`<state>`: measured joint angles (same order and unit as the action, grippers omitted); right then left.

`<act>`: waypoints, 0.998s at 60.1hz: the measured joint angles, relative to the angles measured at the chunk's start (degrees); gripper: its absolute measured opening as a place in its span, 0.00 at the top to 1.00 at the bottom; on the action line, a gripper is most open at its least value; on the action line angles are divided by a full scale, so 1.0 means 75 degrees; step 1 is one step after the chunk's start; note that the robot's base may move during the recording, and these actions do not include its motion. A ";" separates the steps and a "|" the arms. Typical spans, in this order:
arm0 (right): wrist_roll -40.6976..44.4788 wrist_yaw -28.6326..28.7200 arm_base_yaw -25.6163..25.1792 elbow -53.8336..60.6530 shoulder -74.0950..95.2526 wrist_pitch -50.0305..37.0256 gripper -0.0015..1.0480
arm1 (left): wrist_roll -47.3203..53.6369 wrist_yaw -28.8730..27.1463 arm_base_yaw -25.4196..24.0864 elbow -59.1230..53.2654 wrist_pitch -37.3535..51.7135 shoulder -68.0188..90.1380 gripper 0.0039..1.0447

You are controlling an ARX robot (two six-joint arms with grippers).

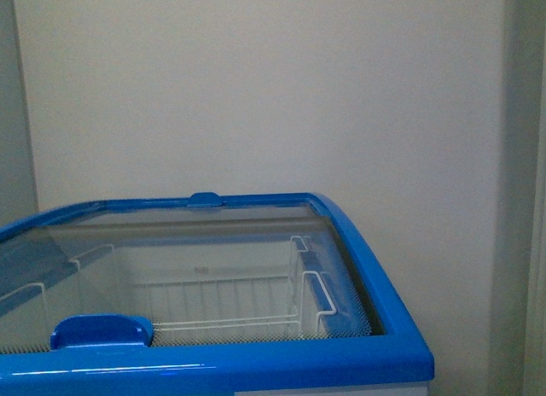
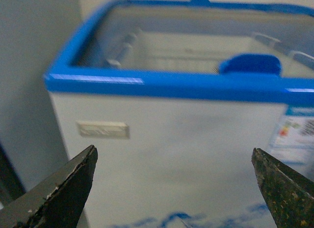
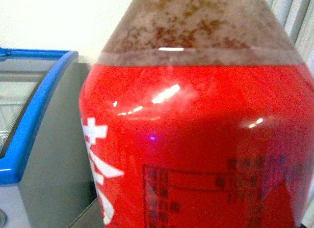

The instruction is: Put drink in fridge

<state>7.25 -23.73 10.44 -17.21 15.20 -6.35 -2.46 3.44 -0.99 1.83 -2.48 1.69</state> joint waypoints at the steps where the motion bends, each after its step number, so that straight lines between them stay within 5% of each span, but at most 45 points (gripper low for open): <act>1: 0.0000 -0.0006 0.0000 0.0000 0.0000 0.0000 0.65 | -0.0087 0.0154 -0.0050 0.0052 -0.0085 0.0096 0.08; 12: 0.0000 0.0038 0.0015 0.0000 0.0003 0.0000 0.65 | -0.0297 0.1649 -0.0679 0.0839 0.1189 0.2600 0.08; 24: 0.0003 -0.0003 0.0015 0.0000 0.0003 0.0003 0.65 | 0.3092 0.3931 -0.1119 0.2900 0.4657 0.7321 0.08; 33: 0.0009 -0.0006 0.0015 0.0000 0.0003 0.0000 0.65 | 0.5931 0.5158 -0.1049 0.4366 0.4039 0.9512 0.08; 40: 0.0009 -0.0003 0.0015 0.0000 0.0003 0.0000 0.65 | 0.7746 0.5307 -0.0804 0.5330 0.3445 1.0558 0.08; 60: 0.0009 -0.0006 0.0015 0.0000 0.0003 0.0000 0.65 | 0.8918 0.5307 -0.0385 0.7041 0.2646 1.2021 0.08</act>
<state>7.31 -23.77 10.55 -17.21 15.22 -6.35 64.42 43.24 -3.88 54.63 17.37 91.85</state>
